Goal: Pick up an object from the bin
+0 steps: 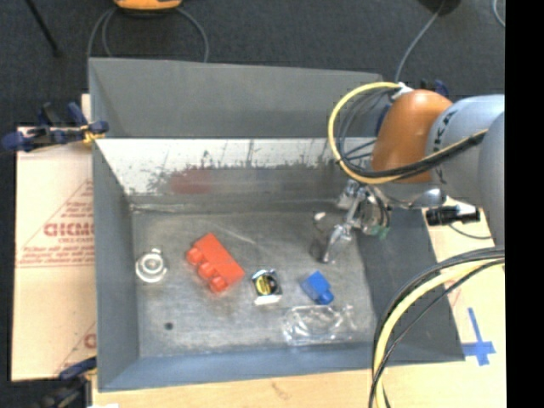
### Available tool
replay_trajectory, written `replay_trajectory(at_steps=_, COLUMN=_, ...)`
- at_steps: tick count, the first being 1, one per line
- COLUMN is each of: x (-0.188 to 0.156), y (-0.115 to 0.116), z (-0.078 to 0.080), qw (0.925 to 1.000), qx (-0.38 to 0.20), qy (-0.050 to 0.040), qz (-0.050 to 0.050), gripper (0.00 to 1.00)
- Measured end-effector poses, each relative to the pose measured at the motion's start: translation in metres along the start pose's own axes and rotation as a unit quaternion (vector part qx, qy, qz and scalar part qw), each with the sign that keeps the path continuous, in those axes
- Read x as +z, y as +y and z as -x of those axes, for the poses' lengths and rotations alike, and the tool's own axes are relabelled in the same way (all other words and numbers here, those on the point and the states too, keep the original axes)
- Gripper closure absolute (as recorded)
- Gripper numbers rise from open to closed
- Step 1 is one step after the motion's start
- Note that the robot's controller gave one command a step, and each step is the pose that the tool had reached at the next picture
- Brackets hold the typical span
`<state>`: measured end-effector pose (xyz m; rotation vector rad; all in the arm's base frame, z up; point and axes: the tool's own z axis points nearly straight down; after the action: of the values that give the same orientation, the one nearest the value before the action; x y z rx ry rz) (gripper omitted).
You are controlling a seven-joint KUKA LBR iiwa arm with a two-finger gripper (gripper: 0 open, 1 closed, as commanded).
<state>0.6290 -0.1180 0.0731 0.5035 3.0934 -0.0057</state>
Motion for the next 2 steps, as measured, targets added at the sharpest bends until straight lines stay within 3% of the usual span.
replay_trajectory(at_steps=1, x=-0.0012, y=-0.0074, z=-0.0057, qw=0.9970, qx=0.077, qy=-0.0012, qz=0.004, gripper=0.00)
replay_trajectory(at_steps=2, x=-0.0035, y=-0.0084, z=-0.0037, qw=0.9971, qx=0.075, qy=-0.0042, qz=0.002, gripper=1.00)
